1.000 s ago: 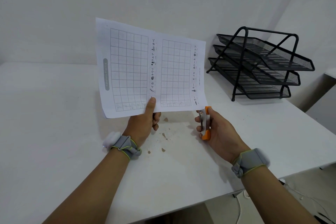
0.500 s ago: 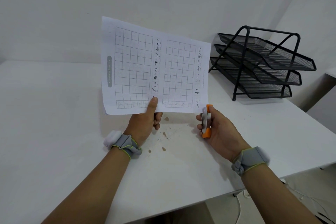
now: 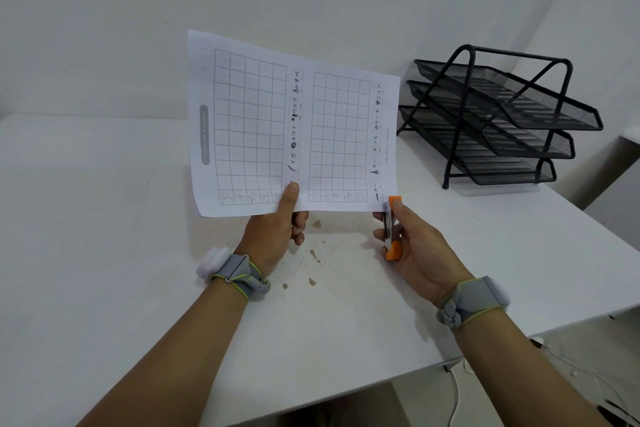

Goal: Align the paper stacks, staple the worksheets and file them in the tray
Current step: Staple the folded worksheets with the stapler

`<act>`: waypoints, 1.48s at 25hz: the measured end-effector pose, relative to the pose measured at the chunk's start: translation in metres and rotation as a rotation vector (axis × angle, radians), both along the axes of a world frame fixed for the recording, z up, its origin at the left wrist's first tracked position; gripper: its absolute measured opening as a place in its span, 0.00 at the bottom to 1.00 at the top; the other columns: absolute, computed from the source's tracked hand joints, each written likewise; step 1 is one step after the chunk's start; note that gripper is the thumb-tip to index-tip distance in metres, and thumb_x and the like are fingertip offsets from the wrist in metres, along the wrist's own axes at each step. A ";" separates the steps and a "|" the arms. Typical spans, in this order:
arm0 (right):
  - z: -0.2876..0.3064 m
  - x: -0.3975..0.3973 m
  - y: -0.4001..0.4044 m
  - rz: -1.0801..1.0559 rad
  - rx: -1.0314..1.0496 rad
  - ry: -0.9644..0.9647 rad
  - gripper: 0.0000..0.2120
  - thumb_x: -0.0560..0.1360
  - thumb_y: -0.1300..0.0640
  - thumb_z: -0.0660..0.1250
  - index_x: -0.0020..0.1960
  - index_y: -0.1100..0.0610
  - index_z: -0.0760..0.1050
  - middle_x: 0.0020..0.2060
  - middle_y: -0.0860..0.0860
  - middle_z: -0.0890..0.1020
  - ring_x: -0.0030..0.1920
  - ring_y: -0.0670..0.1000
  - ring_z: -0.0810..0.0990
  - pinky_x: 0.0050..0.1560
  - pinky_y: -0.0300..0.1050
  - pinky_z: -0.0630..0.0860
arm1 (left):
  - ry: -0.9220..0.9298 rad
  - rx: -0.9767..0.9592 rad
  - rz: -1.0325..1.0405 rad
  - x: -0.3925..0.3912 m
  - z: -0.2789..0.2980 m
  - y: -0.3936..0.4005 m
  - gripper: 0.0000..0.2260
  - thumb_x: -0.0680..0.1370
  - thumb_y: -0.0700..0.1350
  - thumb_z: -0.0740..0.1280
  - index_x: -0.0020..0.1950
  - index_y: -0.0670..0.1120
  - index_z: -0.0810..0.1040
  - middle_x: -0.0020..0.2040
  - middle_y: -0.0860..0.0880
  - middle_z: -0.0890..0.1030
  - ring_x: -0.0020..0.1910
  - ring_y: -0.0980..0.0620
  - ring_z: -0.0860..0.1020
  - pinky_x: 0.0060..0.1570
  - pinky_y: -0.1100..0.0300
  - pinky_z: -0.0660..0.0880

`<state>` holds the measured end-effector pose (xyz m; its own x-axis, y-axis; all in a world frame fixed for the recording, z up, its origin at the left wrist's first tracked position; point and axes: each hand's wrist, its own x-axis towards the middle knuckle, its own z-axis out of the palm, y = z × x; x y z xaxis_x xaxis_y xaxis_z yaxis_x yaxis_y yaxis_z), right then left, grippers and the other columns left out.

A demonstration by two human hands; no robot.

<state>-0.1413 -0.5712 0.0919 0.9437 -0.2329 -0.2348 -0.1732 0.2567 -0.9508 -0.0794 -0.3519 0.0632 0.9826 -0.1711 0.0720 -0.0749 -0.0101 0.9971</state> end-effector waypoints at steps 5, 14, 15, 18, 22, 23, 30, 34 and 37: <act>-0.001 0.000 0.002 -0.016 -0.012 -0.026 0.22 0.79 0.44 0.64 0.65 0.59 0.78 0.44 0.47 0.81 0.34 0.44 0.80 0.40 0.43 0.72 | -0.012 -0.012 0.002 -0.002 0.002 0.000 0.27 0.80 0.64 0.55 0.25 0.51 0.71 0.25 0.52 0.71 0.26 0.52 0.73 0.31 0.68 0.72; -0.002 0.001 0.007 -0.044 -0.006 -0.062 0.13 0.80 0.45 0.63 0.57 0.52 0.79 0.46 0.45 0.83 0.40 0.44 0.82 0.43 0.42 0.74 | 0.008 -0.105 -0.028 -0.004 0.008 -0.002 0.25 0.81 0.61 0.56 0.26 0.54 0.76 0.26 0.52 0.70 0.27 0.50 0.70 0.31 0.63 0.73; -0.002 0.002 0.007 -0.050 -0.010 -0.063 0.12 0.80 0.45 0.63 0.55 0.51 0.79 0.45 0.45 0.83 0.40 0.43 0.82 0.44 0.42 0.74 | 0.003 -0.114 -0.033 -0.004 0.007 -0.003 0.25 0.81 0.60 0.57 0.27 0.54 0.77 0.27 0.52 0.71 0.27 0.51 0.70 0.31 0.63 0.73; -0.003 0.004 0.008 -0.076 -0.021 -0.069 0.10 0.80 0.46 0.64 0.51 0.50 0.80 0.42 0.44 0.84 0.42 0.44 0.81 0.46 0.42 0.75 | 0.002 -0.111 -0.032 -0.004 0.007 -0.003 0.25 0.81 0.61 0.57 0.26 0.54 0.77 0.26 0.53 0.71 0.26 0.52 0.70 0.30 0.64 0.73; -0.004 0.007 0.010 -0.088 -0.018 -0.068 0.10 0.79 0.46 0.66 0.47 0.50 0.81 0.39 0.44 0.84 0.43 0.46 0.79 0.51 0.44 0.74 | 0.014 -0.127 -0.017 -0.001 0.003 0.000 0.24 0.79 0.63 0.58 0.27 0.54 0.74 0.27 0.52 0.71 0.26 0.52 0.70 0.34 0.57 0.73; -0.005 0.007 0.010 -0.094 -0.010 -0.066 0.10 0.79 0.46 0.66 0.47 0.50 0.81 0.38 0.45 0.84 0.43 0.47 0.79 0.51 0.44 0.74 | 0.012 -0.129 -0.018 0.000 0.002 0.000 0.24 0.79 0.63 0.58 0.27 0.53 0.73 0.27 0.51 0.71 0.25 0.52 0.70 0.35 0.55 0.72; 0.001 0.012 0.017 -0.121 -0.011 -0.018 0.10 0.80 0.48 0.66 0.49 0.54 0.80 0.40 0.49 0.81 0.40 0.48 0.75 0.49 0.42 0.73 | -0.011 -0.137 -0.038 0.001 0.001 -0.001 0.22 0.79 0.63 0.59 0.31 0.52 0.76 0.28 0.51 0.71 0.26 0.52 0.69 0.32 0.57 0.72; 0.007 0.013 0.008 -0.013 0.048 0.053 0.15 0.80 0.45 0.65 0.54 0.56 0.81 0.43 0.51 0.82 0.41 0.50 0.77 0.52 0.46 0.71 | -0.012 -0.134 -0.015 0.001 0.004 0.002 0.23 0.80 0.61 0.58 0.31 0.49 0.74 0.27 0.51 0.70 0.26 0.51 0.70 0.32 0.57 0.72; 0.007 0.008 -0.007 0.076 0.070 0.056 0.17 0.80 0.45 0.63 0.56 0.57 0.80 0.42 0.50 0.82 0.38 0.50 0.76 0.47 0.45 0.70 | -0.005 -0.127 -0.017 -0.001 0.005 0.000 0.24 0.81 0.60 0.57 0.27 0.53 0.75 0.26 0.52 0.70 0.27 0.51 0.69 0.29 0.63 0.73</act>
